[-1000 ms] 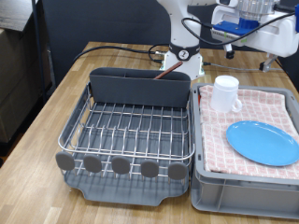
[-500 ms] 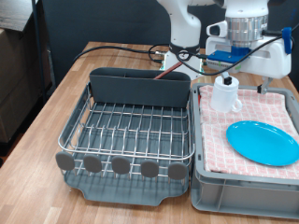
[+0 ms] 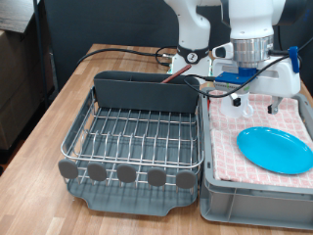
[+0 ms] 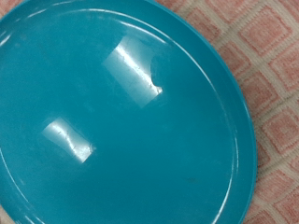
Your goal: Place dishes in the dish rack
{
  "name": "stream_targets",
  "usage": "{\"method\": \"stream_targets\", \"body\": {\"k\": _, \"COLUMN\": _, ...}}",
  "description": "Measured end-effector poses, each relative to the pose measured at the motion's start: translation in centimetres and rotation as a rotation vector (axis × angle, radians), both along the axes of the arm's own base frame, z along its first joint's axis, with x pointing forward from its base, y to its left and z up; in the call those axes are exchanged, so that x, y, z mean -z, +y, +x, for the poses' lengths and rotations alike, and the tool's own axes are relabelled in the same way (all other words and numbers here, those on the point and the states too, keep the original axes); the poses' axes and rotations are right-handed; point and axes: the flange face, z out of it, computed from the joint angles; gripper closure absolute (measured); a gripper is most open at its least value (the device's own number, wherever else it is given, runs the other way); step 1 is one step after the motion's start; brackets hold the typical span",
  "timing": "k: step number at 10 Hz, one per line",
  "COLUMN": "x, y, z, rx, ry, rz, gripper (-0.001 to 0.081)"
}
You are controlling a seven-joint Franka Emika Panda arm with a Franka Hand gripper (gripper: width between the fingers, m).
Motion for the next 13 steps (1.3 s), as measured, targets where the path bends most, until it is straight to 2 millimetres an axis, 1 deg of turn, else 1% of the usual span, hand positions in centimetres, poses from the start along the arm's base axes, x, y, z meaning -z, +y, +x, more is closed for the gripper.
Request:
{"method": "stream_targets", "body": {"k": 3, "x": 0.3, "y": -0.5, "z": -0.2, "rx": -0.012, "ry": -0.014, "rz": 0.039, "gripper": 0.0003}}
{"method": "stream_targets", "body": {"k": 5, "x": 1.0, "y": -0.5, "z": -0.5, "rx": -0.018, "ry": -0.014, "rz": 0.063, "gripper": 0.0003}}
{"method": "stream_targets", "body": {"k": 10, "x": 4.3, "y": -0.3, "z": -1.1, "rx": -0.044, "ry": -0.013, "rz": 0.102, "gripper": 0.0003}}
{"method": "stream_targets", "body": {"k": 13, "x": 5.7, "y": -0.2, "z": -1.0, "rx": -0.041, "ry": -0.022, "rz": 0.098, "gripper": 0.0003}}
